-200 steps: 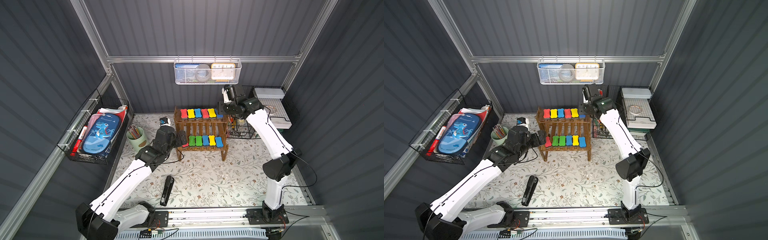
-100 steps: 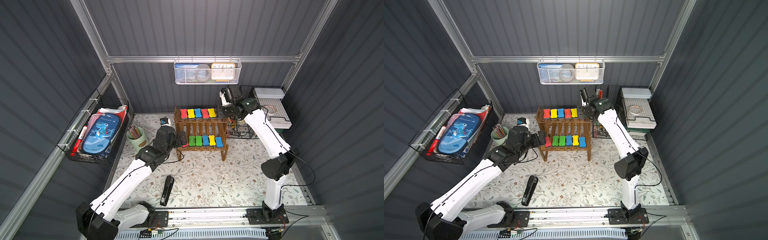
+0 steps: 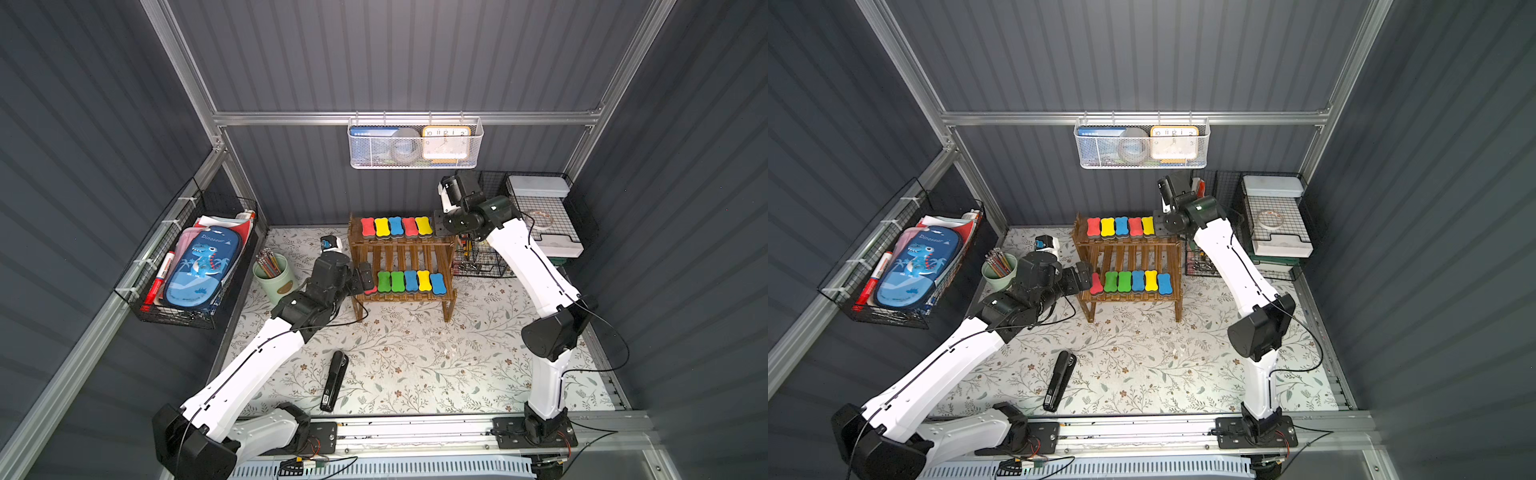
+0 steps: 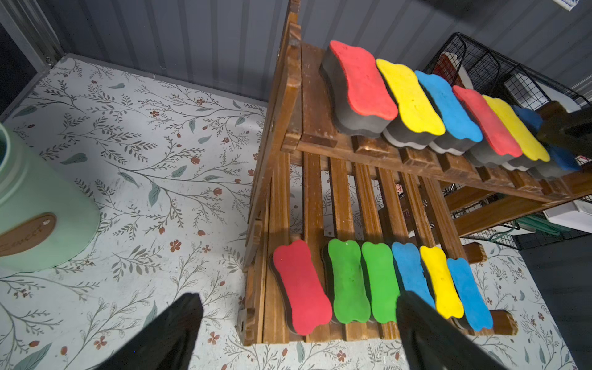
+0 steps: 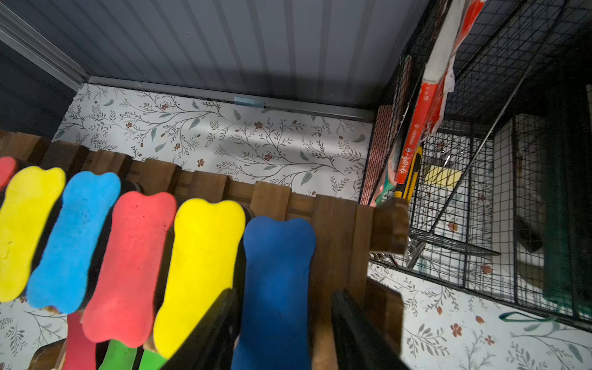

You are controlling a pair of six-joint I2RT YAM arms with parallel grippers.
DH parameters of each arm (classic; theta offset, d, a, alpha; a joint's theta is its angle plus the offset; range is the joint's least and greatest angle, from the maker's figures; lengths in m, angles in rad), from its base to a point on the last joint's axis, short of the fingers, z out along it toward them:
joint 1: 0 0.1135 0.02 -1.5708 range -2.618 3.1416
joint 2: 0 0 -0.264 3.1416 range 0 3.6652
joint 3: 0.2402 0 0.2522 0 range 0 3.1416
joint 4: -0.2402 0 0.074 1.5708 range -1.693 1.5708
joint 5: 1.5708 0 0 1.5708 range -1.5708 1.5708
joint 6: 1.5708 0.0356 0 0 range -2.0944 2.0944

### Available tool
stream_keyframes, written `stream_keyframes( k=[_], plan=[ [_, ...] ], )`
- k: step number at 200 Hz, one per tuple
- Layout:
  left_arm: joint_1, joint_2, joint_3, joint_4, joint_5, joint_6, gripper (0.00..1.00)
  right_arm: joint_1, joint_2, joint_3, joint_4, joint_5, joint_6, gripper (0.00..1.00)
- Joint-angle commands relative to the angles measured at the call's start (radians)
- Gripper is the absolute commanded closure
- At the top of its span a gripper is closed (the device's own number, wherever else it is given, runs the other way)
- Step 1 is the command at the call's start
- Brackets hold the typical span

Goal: Remove the whiteboard erasers from the shelf
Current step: Pick up the whiteboard eraser from the shelf.

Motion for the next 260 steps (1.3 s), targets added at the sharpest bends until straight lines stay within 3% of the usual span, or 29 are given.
stream_keyframes(
  k=[1,33,96,138,195,226,260],
  plan=[
    [-0.006,0.008,0.0,-0.013,0.002,0.02,0.01,0.005,0.012,0.006,-0.01,0.028,0.004,0.48],
    [-0.006,0.0,-0.006,-0.012,0.0,0.019,0.01,0.004,0.032,0.019,-0.046,0.085,0.013,0.54],
    [-0.005,-0.01,-0.01,-0.019,-0.007,0.018,0.01,0.006,0.048,0.026,-0.036,0.027,0.026,0.5],
    [-0.005,-0.014,-0.01,-0.02,-0.013,0.018,0.01,0.006,0.046,0.0,-0.022,0.032,0.037,0.63],
    [-0.006,-0.025,-0.016,-0.013,-0.013,0.018,0.01,0.013,-0.037,0.014,0.029,0.053,0.046,0.7],
    [-0.006,-0.038,-0.033,-0.001,-0.019,0.024,0.01,0.042,-0.221,-0.208,0.145,0.067,0.077,0.7],
    [-0.005,-0.065,-0.068,0.012,-0.029,0.024,0.01,0.064,-0.524,-0.661,0.324,0.051,0.189,0.7]
  ],
)
